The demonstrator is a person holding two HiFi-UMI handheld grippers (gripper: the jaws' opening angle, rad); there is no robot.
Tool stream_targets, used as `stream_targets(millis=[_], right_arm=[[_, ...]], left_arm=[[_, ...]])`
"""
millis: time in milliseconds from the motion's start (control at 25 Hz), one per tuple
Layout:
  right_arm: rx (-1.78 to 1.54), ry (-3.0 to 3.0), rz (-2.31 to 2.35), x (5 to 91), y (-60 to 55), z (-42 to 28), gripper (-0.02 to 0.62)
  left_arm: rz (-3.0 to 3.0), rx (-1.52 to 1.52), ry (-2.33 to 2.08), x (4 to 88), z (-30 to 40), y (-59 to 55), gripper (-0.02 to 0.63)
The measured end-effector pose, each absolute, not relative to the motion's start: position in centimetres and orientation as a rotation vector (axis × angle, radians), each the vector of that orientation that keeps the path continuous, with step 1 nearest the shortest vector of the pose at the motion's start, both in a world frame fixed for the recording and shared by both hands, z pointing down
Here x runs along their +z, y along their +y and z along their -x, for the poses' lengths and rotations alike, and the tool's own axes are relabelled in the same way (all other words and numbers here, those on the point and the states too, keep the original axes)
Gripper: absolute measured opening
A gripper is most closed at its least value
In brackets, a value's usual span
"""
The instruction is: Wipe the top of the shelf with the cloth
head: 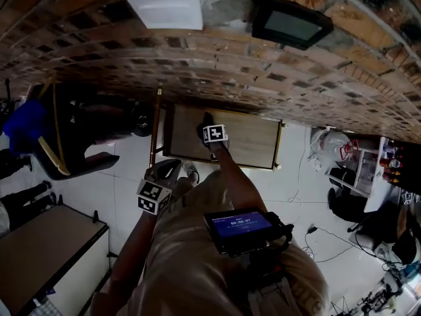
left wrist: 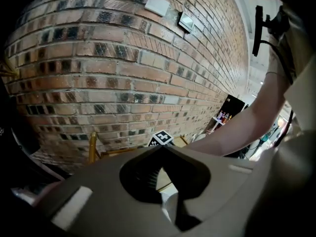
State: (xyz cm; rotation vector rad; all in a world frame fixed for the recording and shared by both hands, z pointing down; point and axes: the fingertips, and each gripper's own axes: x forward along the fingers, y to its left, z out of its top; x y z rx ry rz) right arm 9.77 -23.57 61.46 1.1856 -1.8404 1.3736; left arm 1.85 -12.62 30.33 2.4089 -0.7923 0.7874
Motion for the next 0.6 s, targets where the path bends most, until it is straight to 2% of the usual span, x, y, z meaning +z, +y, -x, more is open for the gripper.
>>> stream_targets(millis=[360, 600], right_arm=[[1.417, -1.836, -1.026, 63.7, -24.5, 5.7, 0.092], [1.395, -1.793, -1.02, 65.8, -25.3, 9.0, 0.092]], left_arm=[[-2.428, 0.843, -0.718, 31.7, 5.5, -12.9, 0.005], [-2.428, 0.884, -0.666, 32.9, 8.2, -12.1, 0.005]])
